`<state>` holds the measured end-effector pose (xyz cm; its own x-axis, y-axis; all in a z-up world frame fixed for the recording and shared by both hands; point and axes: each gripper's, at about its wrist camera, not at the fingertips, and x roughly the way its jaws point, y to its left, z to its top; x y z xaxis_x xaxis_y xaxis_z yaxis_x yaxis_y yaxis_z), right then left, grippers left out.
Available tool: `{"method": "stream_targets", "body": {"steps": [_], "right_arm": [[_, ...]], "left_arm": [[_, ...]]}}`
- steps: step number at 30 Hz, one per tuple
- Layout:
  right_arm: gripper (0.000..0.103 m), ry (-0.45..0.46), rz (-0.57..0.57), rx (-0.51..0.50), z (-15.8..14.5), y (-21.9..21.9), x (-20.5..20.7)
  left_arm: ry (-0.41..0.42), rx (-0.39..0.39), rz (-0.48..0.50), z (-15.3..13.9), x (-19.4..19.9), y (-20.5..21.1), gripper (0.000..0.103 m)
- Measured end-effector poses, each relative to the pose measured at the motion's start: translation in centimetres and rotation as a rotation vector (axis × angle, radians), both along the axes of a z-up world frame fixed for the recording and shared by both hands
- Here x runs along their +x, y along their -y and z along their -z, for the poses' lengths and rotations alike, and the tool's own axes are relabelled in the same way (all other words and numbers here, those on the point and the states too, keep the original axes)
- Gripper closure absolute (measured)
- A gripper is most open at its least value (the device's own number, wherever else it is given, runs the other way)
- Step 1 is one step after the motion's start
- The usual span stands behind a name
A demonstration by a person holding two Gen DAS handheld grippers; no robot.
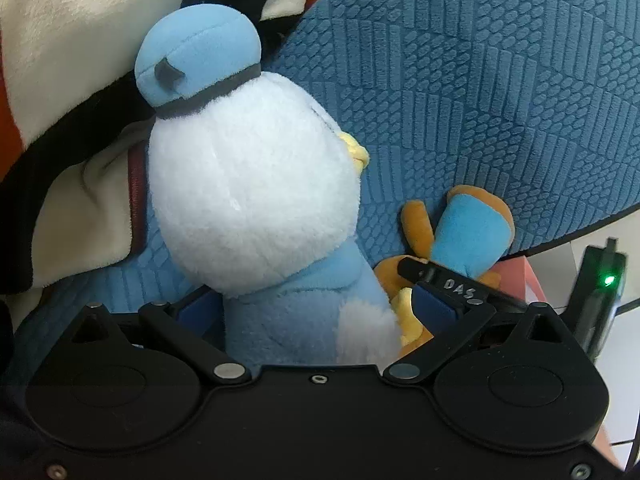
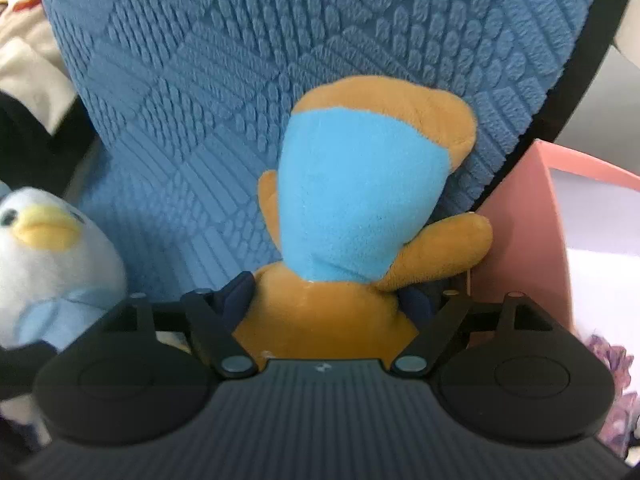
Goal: Organize objects
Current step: 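Lift the orange plush with the right gripper while the left lifts the duck plush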
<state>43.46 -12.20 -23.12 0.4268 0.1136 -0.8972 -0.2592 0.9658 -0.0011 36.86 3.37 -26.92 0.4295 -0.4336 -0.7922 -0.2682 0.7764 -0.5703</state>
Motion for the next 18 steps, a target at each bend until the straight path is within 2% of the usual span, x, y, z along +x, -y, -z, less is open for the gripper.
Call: {"method": "stream_targets", "body": {"steps": [4, 7, 9, 11, 18], "right_arm": [[0.023, 0.014, 0.022, 0.018, 1.0, 0.4, -0.1], [0.033, 0.030, 0.005, 0.011, 0.9, 0.0, -0.2], [0.043, 0.031, 0.000, 0.011, 0.3, -0.1, -0.3], [0.047, 0.041, -0.010, 0.000, -0.4, -0.1, -0.6], [0.048, 0.047, -0.063, -0.007, -2.6, 1.3, -1.9]], "left_arm": [[-0.020, -0.001, -0.006, 0.4, 0.1, 0.0, 0.002], [-0.029, 0.007, -0.003, 0.5, 0.3, 0.4, 0.002], [-0.028, 0.012, -0.004, 0.6, 0.3, 0.6, 0.002], [-0.019, 0.010, 0.004, 0.5, 0.3, 0.9, 0.001], [-0.037, 0.030, -0.002, 1.0, 0.4, 1.4, 0.001]]}}
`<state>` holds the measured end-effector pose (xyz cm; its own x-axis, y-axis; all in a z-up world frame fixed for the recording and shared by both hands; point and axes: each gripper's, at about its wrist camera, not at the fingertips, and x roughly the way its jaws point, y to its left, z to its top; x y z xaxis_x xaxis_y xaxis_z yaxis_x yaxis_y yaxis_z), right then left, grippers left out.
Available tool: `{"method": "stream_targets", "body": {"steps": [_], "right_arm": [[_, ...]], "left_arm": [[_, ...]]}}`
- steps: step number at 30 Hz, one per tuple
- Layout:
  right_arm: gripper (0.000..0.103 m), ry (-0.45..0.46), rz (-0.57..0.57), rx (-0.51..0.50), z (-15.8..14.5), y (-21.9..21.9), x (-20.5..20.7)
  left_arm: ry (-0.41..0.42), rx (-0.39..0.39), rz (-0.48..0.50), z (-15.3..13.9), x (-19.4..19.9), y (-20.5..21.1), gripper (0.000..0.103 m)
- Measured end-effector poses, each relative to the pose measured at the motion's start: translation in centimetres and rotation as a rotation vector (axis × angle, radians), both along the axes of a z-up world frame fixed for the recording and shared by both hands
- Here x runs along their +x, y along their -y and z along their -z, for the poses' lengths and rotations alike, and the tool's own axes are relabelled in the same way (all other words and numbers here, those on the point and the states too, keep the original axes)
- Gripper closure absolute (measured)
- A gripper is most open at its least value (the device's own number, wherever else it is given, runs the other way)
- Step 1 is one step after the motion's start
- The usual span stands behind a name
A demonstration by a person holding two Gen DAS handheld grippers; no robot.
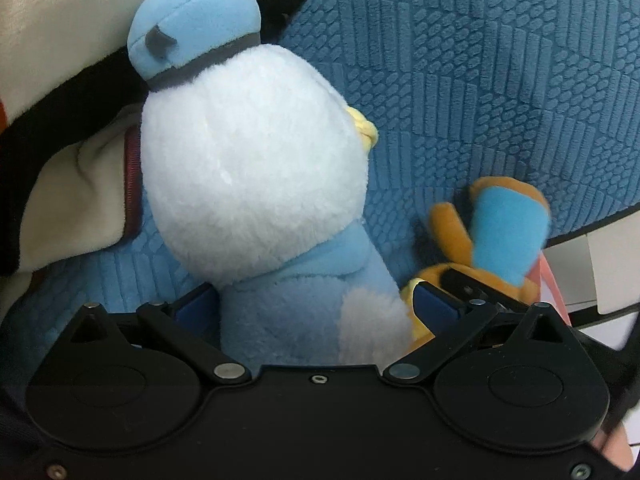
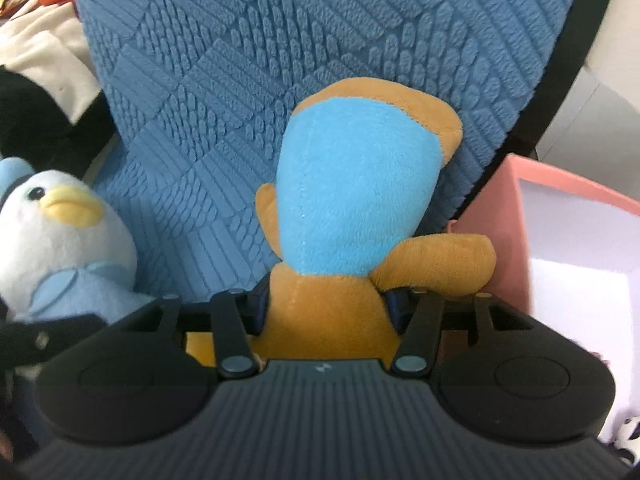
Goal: Organize objects
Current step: 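Lift the orange plush with the right gripper while the left lifts the duck plush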
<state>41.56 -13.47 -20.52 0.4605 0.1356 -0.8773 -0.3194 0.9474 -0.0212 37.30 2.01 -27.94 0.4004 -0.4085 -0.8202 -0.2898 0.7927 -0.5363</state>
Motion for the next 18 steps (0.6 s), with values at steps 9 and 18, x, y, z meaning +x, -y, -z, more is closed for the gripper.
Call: {"method": "stream_targets", "body": {"steps": [9, 18], "right_arm": [[0.046, -0.074, -0.074, 0.047, -1.6, 1.7, -2.9], [0.046, -0.154, -0.104, 0.093, 0.8, 1.8, -6.8]], "left_arm": [[0.003, 0.000, -0.015, 0.0, 0.6, 0.4, 0.001], [-0.024, -0.007, -0.039, 0.6, 1.1, 0.4, 0.001]]}}
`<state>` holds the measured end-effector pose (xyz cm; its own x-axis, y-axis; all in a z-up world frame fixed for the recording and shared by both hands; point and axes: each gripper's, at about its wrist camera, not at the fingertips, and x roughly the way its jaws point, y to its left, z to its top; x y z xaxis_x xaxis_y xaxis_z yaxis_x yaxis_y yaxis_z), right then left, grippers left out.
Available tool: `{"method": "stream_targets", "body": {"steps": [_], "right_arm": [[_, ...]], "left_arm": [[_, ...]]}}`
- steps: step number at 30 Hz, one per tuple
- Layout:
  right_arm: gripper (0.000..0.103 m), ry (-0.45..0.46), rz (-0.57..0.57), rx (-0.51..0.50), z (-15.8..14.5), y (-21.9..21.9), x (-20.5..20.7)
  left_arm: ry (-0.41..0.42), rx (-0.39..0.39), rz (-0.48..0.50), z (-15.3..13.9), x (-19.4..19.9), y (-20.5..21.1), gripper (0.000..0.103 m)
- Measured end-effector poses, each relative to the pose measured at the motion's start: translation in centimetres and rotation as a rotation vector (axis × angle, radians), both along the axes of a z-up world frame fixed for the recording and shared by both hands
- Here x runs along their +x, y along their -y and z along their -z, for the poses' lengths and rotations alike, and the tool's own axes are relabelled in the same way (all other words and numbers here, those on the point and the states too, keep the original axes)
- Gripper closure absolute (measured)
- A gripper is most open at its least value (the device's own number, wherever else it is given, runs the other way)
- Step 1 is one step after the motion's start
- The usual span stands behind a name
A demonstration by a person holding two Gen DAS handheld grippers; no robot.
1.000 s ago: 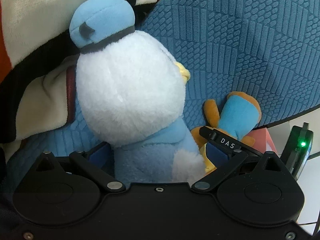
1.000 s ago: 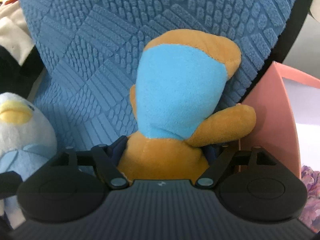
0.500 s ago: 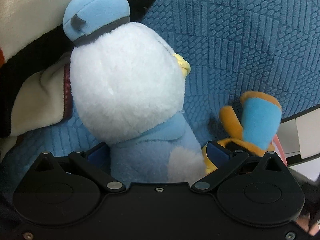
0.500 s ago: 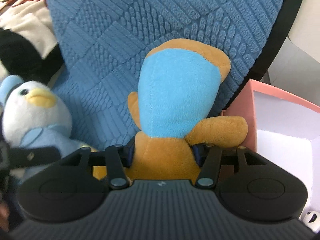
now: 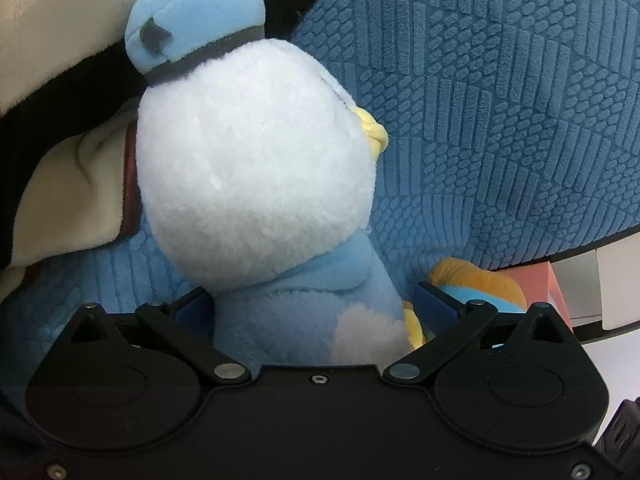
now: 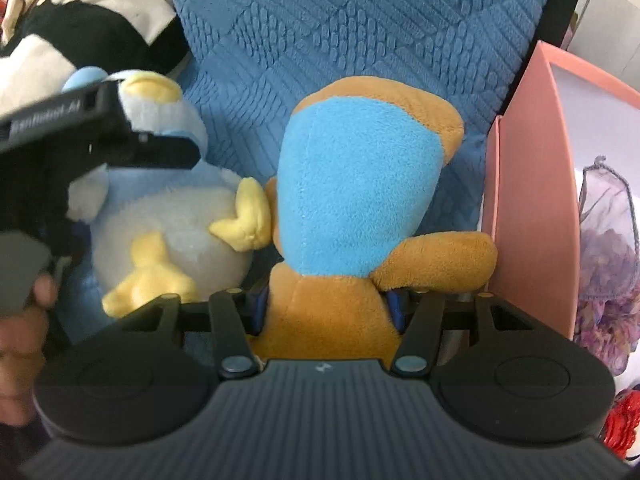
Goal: Organize objects
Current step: 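Lift the orange plush with the right gripper while the left lifts the duck plush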
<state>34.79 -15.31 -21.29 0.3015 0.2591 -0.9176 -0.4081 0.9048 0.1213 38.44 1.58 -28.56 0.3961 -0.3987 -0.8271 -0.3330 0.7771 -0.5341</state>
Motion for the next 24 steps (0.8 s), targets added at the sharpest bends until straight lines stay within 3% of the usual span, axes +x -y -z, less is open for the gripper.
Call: {"method": "stream_targets", "body": {"steps": [7, 16, 24], "right_arm": [[0.046, 0.003, 0.029, 0.016, -1.1, 1.0, 0.5], [0.046, -0.013, 0.054, 0.038, -2.6, 2.2, 0.1], [0.046, -0.004, 0.047, 0.052, -4.0, 2.9, -0.7]], "left_arm": [[-0.032, -0.006, 0.004, 0.9, 0.6, 0.0, 0.002], [-0.009, 0.014, 0.004, 0.8, 0.0, -0.3, 0.018], [0.072, 0.057, 0.134, -1.5, -2.7, 0.3, 0.021]]}}
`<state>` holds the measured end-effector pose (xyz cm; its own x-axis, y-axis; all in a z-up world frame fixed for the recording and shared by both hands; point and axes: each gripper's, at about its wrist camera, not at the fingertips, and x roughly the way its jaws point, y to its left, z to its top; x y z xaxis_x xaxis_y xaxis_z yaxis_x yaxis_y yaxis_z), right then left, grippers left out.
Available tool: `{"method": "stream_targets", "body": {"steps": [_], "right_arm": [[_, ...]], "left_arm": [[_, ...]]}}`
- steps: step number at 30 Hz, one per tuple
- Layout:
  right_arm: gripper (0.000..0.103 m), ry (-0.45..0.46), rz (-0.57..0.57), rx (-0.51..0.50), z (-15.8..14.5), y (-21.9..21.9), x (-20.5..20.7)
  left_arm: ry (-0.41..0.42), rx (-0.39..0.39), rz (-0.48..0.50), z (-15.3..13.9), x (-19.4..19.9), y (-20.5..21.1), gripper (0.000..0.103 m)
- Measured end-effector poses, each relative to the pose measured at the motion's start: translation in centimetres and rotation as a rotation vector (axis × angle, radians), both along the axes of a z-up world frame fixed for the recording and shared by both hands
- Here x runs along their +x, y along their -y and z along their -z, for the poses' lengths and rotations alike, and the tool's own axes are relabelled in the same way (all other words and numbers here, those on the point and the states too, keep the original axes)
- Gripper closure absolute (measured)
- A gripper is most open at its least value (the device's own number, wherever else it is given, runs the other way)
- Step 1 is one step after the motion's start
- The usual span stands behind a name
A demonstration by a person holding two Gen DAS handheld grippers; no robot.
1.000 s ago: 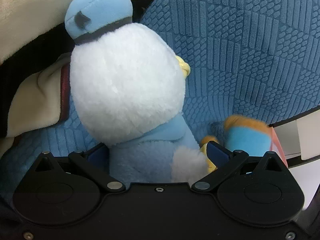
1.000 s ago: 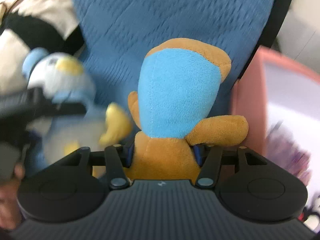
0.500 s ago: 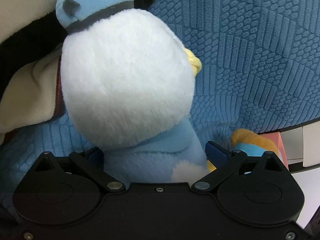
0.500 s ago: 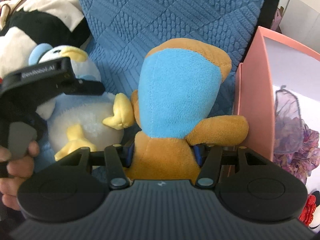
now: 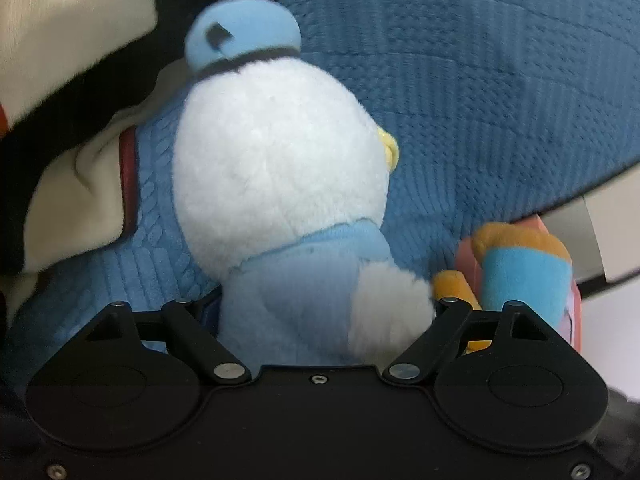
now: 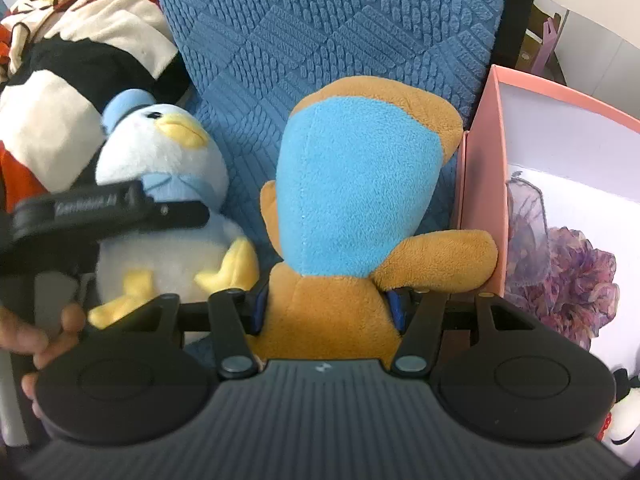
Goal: Organize objects
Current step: 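Lift the orange plush with the right gripper while the left lifts the duck plush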
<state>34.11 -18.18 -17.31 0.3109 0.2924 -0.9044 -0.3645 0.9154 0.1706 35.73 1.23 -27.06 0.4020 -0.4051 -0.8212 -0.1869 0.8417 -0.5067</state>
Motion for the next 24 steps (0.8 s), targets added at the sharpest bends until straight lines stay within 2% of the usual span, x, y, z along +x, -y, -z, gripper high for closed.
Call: {"method": "stream_targets", "body": {"steps": [6, 9, 17, 24], "right_arm": [[0.046, -0.026, -0.023, -0.001, -0.2, 0.6, -0.4], [0.046, -0.033, -0.032, -0.003, -0.8, 0.8, -0.6], [0.046, -0.030, -0.035, 0.020, -3.2, 1.5, -1.1], [0.046, -0.037, -0.027, 0.066, -5.7, 3.4, -0.8]], "left_arm": [[0.023, 0.009, 0.081, -1.7, -1.1, 1.1, 0.023], [0.005, -0.025, 0.112, -1.7, -1.9, 1.4, 0.023], [-0.031, -0.064, 0.127, -2.7, -2.0, 1.5, 0.024], [0.038, -0.014, 0.172, -7.1, -2.5, 1.7, 0.024]]}}
